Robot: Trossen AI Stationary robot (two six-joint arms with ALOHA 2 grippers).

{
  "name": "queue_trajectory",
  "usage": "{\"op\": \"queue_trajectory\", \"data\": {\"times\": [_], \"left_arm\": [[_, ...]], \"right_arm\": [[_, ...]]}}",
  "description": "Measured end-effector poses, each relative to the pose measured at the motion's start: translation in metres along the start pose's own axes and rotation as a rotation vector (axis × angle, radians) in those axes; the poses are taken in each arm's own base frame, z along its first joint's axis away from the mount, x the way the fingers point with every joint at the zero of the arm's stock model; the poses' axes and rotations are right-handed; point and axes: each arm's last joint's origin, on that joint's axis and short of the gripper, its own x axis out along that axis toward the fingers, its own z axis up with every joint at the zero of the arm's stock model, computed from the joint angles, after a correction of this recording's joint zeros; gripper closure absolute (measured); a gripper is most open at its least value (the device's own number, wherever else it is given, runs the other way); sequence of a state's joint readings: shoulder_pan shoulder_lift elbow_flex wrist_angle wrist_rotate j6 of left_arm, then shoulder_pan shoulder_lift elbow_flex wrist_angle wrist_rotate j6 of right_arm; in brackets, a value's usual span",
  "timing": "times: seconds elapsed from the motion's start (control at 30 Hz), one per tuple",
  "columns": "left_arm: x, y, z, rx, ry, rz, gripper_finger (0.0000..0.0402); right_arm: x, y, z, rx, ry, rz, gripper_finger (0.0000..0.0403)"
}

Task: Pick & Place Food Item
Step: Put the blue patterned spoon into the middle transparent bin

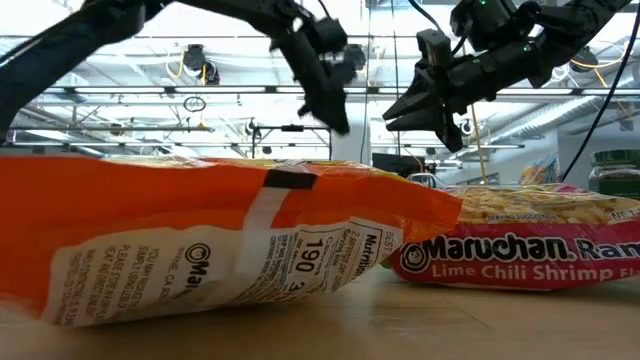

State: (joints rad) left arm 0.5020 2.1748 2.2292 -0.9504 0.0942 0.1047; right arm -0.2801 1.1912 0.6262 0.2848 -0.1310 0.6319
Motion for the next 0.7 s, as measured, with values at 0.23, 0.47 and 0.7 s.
{"op": "queue_trajectory", "data": {"times": [0.23,0.47,0.7], "left_arm": [[-0.09,-0.003,0.038,-0.11,-0.442,-0.105,0.0314],[-0.174,-0.018,0.05,-0.108,-0.744,-0.13,0.0314],[-0.202,-0.05,0.041,-0.084,-0.766,-0.151,0.0314]], "right_arm": [[0.0,-0.001,-0.002,0.003,0.019,-0.008,0.0326],[0.0,0.0,-0.007,0.003,0.1,0.043,0.0326],[0.001,0.009,-0.014,-0.022,0.14,0.09,0.0326]]}}
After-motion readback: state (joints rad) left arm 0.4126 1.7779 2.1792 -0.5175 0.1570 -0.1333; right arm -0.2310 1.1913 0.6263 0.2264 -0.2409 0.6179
